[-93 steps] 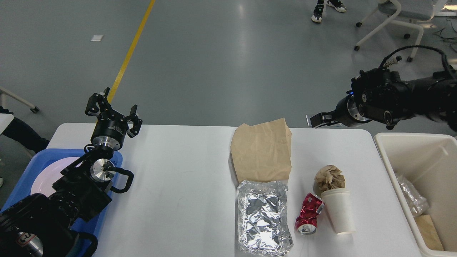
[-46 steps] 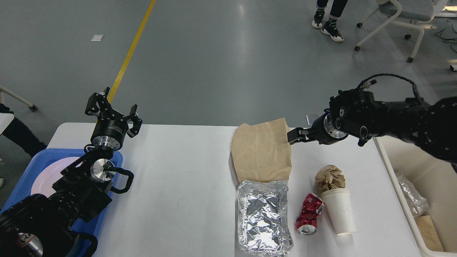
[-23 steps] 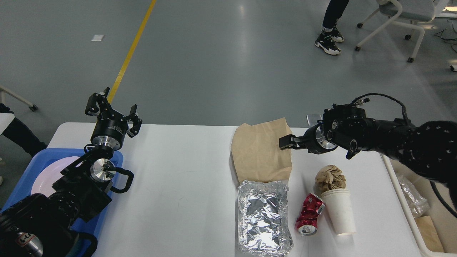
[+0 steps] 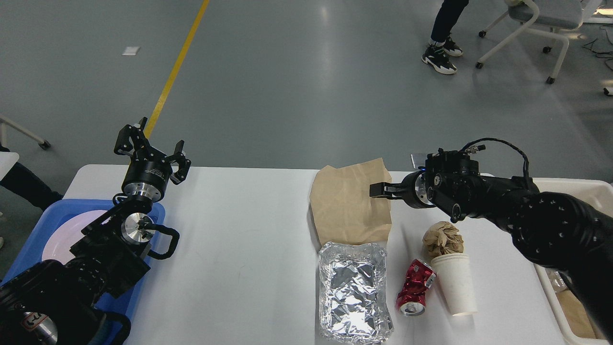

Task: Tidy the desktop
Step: 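Reach the right gripper to the brown paper bag and grasp it, then lift the paper bag and drop it into the white bin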

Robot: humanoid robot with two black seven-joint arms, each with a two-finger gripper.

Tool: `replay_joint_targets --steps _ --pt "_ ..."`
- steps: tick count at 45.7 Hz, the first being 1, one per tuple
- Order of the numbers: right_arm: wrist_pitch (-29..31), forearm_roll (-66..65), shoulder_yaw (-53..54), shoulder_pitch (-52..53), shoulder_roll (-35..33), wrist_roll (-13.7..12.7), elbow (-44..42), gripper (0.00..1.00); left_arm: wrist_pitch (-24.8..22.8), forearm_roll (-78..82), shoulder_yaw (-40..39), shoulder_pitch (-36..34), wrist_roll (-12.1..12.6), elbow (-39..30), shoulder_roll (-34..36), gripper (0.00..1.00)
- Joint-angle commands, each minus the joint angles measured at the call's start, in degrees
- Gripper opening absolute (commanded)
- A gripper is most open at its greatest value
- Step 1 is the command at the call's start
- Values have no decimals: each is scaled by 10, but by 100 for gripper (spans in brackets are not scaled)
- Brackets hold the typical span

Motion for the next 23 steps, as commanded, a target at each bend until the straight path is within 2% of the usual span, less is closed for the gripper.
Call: replay_joint_targets --steps 1,6,11,15,20,23 --pt "-10 0 9 -11 5 1 0 94 0 0 0 0 0 0 0 96" --pt "-20 0 28 -23 6 1 0 90 0 0 0 0 0 0 0 96" --pt "-32 0 32 -31 10 1 0 75 0 0 0 0 0 0 0 96" --pt "-31 -1 32 -35 14 1 0 48 0 0 0 0 0 0 0 96" --pt "-25 -1 31 -33 14 0 2 2 0 0 0 0 0 0 0 96" --pt "-23 -1 32 -29 13 0 2 0 0 0 0 0 0 0 0 96"
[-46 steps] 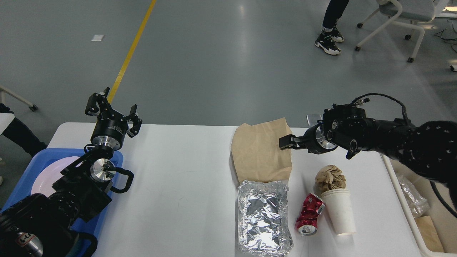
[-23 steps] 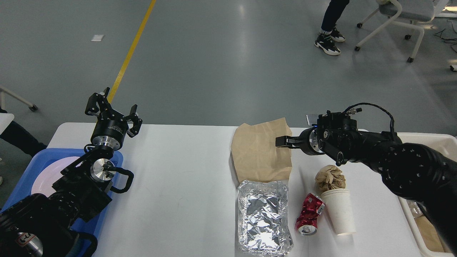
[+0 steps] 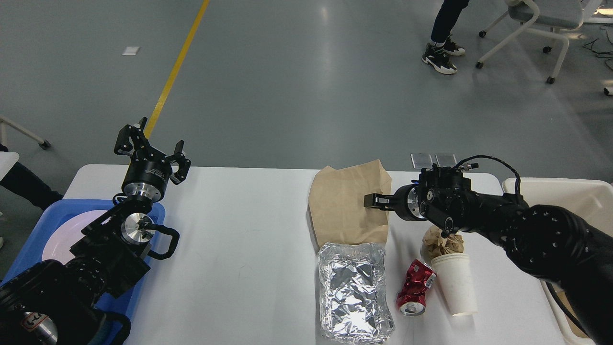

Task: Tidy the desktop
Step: 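Lift the paper bag and drop it into the white bin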

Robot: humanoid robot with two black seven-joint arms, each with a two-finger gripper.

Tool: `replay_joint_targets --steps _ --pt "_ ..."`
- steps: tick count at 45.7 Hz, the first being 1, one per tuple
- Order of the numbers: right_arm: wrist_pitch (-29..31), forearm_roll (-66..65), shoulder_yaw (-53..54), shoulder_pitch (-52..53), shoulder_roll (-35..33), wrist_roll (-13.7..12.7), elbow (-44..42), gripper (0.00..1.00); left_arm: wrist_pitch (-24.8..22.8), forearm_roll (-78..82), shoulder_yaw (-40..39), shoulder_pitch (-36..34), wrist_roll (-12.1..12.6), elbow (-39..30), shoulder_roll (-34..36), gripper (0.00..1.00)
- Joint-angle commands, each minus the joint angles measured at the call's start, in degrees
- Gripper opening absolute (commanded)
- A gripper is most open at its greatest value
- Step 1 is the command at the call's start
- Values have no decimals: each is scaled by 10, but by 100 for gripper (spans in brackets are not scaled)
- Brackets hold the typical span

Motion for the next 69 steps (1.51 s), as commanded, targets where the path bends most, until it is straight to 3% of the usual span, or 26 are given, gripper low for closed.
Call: replay_joint_targets --steps 1,18,28,39,54,61,69 --pt "5 1 2 7 -1 -1 1 0 0 0 0 0 0 0 0 96" --pt "10 7 57 44 -9 -1 10 0 0 0 0 0 0 0 0 96" --pt "76 11 95 92 -54 -1 34 0 0 0 0 0 0 0 0 96" --pt "157 22 127 200 -153 -1 86 0 0 0 0 0 0 0 0 96" --pt "253 22 142 340 -280 -1 94 0 0 0 0 0 0 0 0 96" --pt "231 20 126 323 -299 -1 76 0 0 0 0 0 0 0 0 96" --pt "147 19 120 224 -355 -1 56 0 0 0 0 0 0 0 0 96"
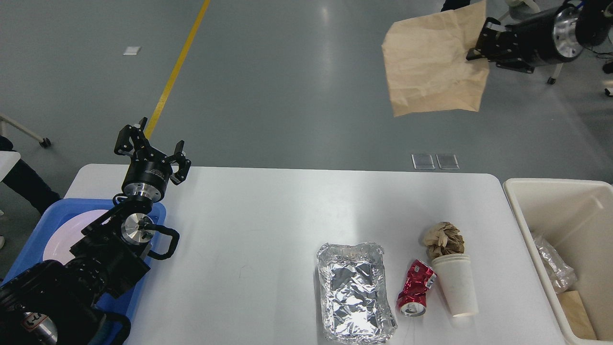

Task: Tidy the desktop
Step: 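Lift the paper bag and drop it into the white bin, then move the right gripper back above the table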

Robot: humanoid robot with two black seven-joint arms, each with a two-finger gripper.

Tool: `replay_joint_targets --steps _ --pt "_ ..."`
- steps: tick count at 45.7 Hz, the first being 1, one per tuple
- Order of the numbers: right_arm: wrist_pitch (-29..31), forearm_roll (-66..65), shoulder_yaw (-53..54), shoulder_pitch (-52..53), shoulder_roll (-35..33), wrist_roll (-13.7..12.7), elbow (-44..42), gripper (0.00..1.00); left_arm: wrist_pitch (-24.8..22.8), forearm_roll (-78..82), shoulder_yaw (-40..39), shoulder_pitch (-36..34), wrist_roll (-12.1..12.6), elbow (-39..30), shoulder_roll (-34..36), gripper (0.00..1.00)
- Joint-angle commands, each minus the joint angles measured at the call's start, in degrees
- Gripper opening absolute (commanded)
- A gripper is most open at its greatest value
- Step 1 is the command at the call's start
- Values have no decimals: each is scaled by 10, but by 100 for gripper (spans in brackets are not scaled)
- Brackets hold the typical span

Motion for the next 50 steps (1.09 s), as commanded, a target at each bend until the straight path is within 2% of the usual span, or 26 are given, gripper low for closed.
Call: replay_joint_targets --steps 1,9,12,23,24,25,27,28,43,48,50 --pt "-71 -1 -3 -76 -46 0 -11 0 0 0 0 0 0 0 0 96" --pt "-220 0 -2 -217 -97 1 -28 0 0 0 0 0 0 0 0 96" --pt "-257 0 -2 -268 -108 1 -37 0 0 0 0 0 0 0 0 96" --pt "-282 0 -2 -419 -112 1 -70 0 0 0 0 0 0 0 0 96" --pt "-282 0 -2 -430 -110 1 -73 6 0 0 0 0 0 0 0 96" --pt "-282 0 -2 -440 -109 1 -77 27 0 0 0 0 0 0 0 96" --pt "-283 -1 -1 -452 -106 1 -84 79 0 0 0 0 0 0 0 96" --pt "-285 -1 0 -455 -105 1 -89 100 0 0 -1 0 0 0 0 96" --pt "-286 -14 -4 -456 -80 2 -95 100 0 0 0 0 0 0 0 96" --pt "-285 -51 -36 -406 -51 1 -88 100 0 0 0 0 0 0 0 96" --pt "-278 -66 -96 -346 -32 1 -76 100 0 0 0 0 0 0 0 96"
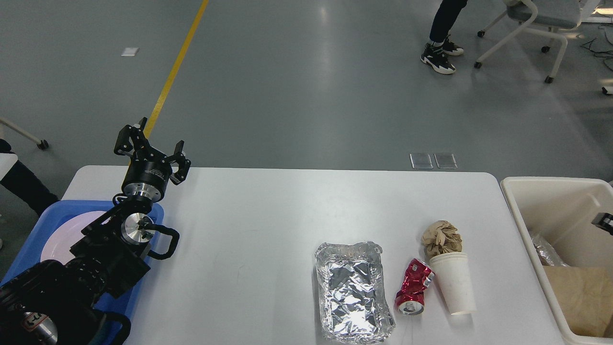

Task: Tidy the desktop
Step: 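Move the right gripper back above the table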

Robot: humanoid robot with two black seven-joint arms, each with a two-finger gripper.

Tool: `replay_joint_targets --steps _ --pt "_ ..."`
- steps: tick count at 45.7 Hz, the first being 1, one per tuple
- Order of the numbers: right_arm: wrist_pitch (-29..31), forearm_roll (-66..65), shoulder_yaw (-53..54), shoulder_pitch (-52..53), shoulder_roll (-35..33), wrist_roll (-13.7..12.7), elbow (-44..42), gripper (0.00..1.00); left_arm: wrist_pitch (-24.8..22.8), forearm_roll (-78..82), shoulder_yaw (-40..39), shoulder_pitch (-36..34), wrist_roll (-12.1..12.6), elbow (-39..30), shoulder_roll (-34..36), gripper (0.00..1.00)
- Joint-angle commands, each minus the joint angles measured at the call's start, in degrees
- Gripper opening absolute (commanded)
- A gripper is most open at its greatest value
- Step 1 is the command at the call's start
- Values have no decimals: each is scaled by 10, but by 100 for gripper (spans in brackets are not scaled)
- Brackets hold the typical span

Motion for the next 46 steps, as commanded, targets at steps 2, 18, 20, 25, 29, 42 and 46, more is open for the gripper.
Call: replay_joint_targets --steps 2,18,20,25,29,42,46 --pt "8 -27 -120 115 41 0 37 100 0 0 0 0 0 0 0 96" --pt "141 -26 -313 513 105 1 375 100 0 0 0 0 0 0 0 96" --pt "194 -25 -313 541 115 1 386 100 0 0 0 0 0 0 0 96" --pt "315 -23 -309 597 139 1 395 100 0 0 0 0 0 0 0 96" --pt "363 -23 -311 637 154 1 428 100 0 0 0 0 0 0 0 96" --pt "361 -22 -287 704 196 1 545 100 0 0 0 0 0 0 0 96" --pt "325 -20 -250 624 196 0 535 100 0 0 0 0 0 0 0 96"
